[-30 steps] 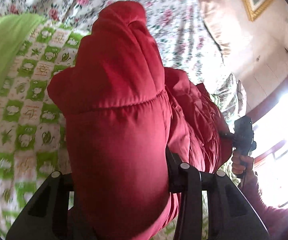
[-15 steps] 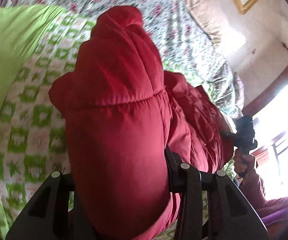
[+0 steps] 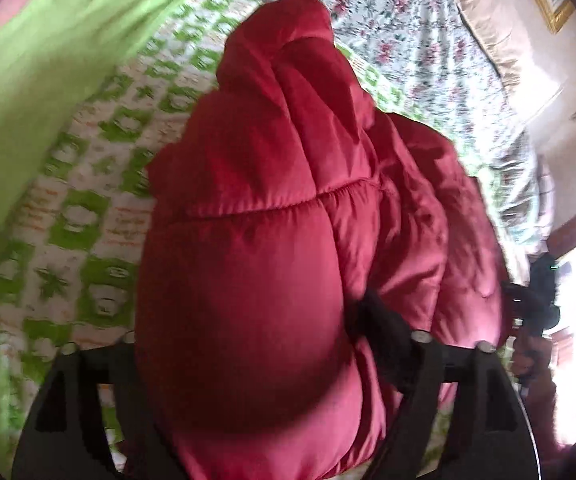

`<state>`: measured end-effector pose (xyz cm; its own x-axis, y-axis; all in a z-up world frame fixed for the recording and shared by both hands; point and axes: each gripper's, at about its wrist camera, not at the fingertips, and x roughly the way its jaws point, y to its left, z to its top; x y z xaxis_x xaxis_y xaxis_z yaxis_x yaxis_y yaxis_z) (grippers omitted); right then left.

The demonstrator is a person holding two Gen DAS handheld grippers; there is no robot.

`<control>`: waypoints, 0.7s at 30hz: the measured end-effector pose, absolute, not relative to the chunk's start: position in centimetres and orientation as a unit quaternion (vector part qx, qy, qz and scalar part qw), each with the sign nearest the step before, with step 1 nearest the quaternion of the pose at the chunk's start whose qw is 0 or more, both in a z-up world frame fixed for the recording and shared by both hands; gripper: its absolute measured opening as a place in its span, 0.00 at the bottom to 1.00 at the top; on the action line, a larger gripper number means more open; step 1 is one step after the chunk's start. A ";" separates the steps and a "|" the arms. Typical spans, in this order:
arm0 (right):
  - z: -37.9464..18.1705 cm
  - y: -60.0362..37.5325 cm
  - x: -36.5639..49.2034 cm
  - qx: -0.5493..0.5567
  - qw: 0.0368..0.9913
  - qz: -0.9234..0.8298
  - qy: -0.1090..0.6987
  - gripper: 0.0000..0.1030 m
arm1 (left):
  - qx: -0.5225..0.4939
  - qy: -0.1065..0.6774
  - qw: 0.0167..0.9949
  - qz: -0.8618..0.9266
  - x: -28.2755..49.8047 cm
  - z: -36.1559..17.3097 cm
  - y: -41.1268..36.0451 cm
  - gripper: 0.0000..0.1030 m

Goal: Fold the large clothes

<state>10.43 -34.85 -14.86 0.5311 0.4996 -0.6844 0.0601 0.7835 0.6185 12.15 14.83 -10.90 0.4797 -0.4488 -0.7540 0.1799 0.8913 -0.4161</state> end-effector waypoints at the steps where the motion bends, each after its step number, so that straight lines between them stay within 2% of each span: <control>1: -14.9 -35.0 10.0 0.294 0.824 0.128 0.466 0.68 | -0.134 0.473 0.852 -0.180 12.0 -10.7 14.7 0.84; 2: -15.1 -35.4 9.3 0.286 0.828 0.119 0.468 0.76 | -0.128 0.475 0.853 -0.174 12.0 -10.5 14.7 0.86; 3: -15.0 -35.4 9.1 0.279 0.831 0.108 0.469 0.78 | -0.124 0.477 0.854 -0.168 12.0 -10.5 14.7 0.91; 14: -12.4 -35.9 6.7 0.256 0.857 0.063 0.442 0.79 | -0.082 0.425 0.897 -0.090 10.9 -7.6 17.5 0.93; 21: -8.7 -35.9 4.6 0.214 0.897 0.018 0.387 0.79 | -0.087 0.389 0.909 -0.121 10.0 -4.9 16.3 0.92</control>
